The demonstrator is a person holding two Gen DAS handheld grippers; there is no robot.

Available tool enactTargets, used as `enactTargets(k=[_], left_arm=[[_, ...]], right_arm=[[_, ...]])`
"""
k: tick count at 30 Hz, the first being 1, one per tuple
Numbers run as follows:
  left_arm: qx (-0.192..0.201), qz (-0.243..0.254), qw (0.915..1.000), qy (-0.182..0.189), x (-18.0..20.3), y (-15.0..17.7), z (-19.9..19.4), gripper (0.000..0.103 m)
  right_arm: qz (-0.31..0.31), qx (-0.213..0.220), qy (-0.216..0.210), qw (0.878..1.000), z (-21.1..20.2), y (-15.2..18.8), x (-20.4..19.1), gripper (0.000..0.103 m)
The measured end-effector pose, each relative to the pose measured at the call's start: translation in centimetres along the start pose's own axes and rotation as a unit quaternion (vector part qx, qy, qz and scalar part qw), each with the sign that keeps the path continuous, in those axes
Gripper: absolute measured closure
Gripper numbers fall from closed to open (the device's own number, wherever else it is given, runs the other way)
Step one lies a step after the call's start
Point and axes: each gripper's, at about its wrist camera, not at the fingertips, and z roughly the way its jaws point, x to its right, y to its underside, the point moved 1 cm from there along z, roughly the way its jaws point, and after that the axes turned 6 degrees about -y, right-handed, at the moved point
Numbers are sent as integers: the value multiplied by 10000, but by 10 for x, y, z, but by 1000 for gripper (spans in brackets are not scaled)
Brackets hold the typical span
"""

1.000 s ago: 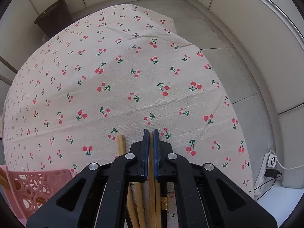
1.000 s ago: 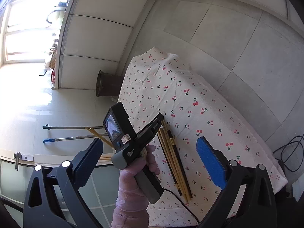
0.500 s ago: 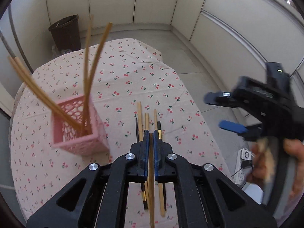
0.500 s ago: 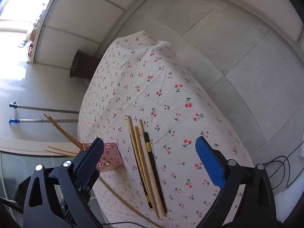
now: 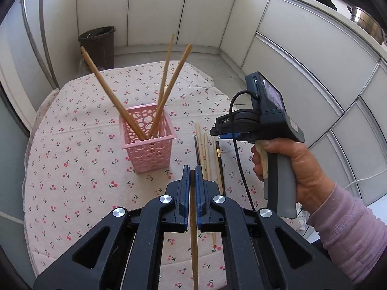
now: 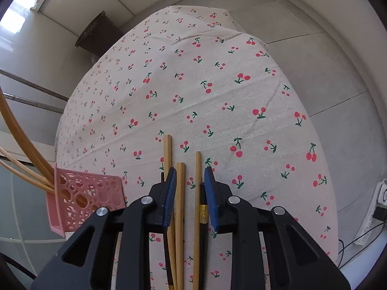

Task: Organize utensils
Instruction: 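Close the right tool on a wooden chopstick while the left tool holds its chopstick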

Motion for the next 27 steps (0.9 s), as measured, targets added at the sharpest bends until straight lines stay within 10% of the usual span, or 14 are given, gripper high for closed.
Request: enactTargets(k=[15,27], left_arm=[[-49,-42,9999,-93,-12,6,-5,99],[370,-53,9993,-62,-25,13,-39,99]], right_arm=[[-786,96,700,9944,22,7,-19,97],[-1108,992,-275,9885,-89,54,-32,98]])
